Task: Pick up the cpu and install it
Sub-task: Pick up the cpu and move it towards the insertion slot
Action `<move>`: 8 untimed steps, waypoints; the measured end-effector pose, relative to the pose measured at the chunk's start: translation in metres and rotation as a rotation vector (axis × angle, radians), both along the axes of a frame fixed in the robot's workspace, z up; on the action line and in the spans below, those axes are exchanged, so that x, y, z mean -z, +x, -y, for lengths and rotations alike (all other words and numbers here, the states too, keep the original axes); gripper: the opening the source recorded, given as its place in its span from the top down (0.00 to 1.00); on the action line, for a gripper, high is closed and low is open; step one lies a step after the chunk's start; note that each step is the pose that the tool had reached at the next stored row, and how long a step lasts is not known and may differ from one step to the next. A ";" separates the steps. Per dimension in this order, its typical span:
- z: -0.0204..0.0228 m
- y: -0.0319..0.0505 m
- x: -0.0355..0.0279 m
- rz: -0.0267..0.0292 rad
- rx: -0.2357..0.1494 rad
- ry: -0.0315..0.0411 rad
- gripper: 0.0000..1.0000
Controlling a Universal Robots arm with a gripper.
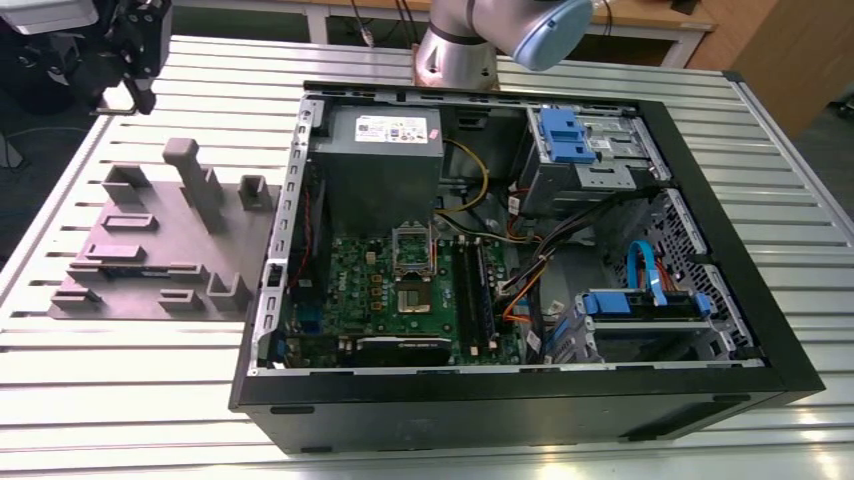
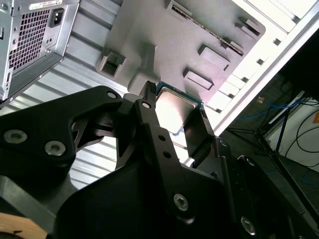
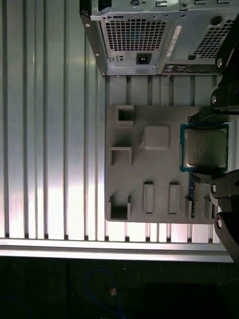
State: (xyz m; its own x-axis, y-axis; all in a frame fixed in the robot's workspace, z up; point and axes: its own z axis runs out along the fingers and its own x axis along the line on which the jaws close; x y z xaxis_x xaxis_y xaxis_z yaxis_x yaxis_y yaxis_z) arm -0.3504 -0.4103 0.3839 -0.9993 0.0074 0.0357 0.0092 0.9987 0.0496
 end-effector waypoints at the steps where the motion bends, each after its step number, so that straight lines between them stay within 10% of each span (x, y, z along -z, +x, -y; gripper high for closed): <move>1: 0.0000 0.0005 0.0000 0.0001 0.000 0.0001 0.53; 8: 0.0000 0.0043 0.0001 0.0001 0.000 0.0001 0.53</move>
